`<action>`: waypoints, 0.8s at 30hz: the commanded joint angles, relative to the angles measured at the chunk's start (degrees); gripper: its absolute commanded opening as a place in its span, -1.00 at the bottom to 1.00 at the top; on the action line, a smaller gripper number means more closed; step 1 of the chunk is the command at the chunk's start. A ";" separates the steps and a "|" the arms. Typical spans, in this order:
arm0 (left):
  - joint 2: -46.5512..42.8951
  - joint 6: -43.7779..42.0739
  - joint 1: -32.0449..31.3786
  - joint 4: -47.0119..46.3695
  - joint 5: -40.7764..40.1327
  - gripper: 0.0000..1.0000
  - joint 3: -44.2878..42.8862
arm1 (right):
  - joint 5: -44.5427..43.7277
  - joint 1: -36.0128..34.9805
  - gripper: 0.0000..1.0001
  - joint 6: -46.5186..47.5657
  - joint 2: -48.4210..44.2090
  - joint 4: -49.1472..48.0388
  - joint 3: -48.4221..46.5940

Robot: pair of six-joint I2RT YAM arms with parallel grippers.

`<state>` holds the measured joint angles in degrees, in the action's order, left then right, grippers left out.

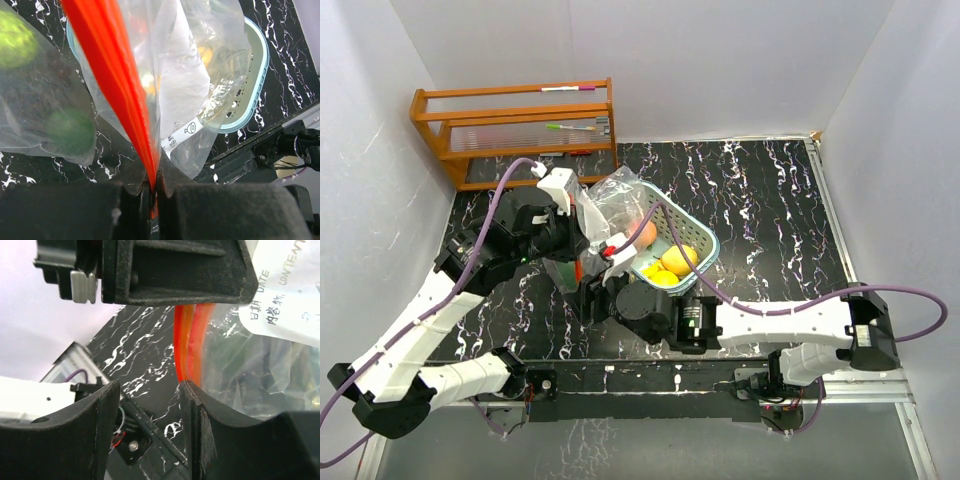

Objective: Place the food in the zip-top bag and seal the zipper
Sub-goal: Open the zipper of the food storage bag.

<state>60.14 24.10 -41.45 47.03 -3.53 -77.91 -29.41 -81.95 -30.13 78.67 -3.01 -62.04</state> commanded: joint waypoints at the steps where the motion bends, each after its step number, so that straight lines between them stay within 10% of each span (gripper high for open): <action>1: -1.42 1.04 0.14 -0.91 1.68 -1.00 -0.93 | -15.76 -2.16 0.03 3.11 1.77 -0.26 -5.11; 24: -2.98 0.60 0.15 -0.46 2.00 -1.00 -1.41 | -35.13 -5.60 -0.05 8.21 5.02 4.36 -9.99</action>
<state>58.72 24.51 -41.45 46.70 -2.74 -77.89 -62.08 -87.59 -22.50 84.49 2.92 -69.32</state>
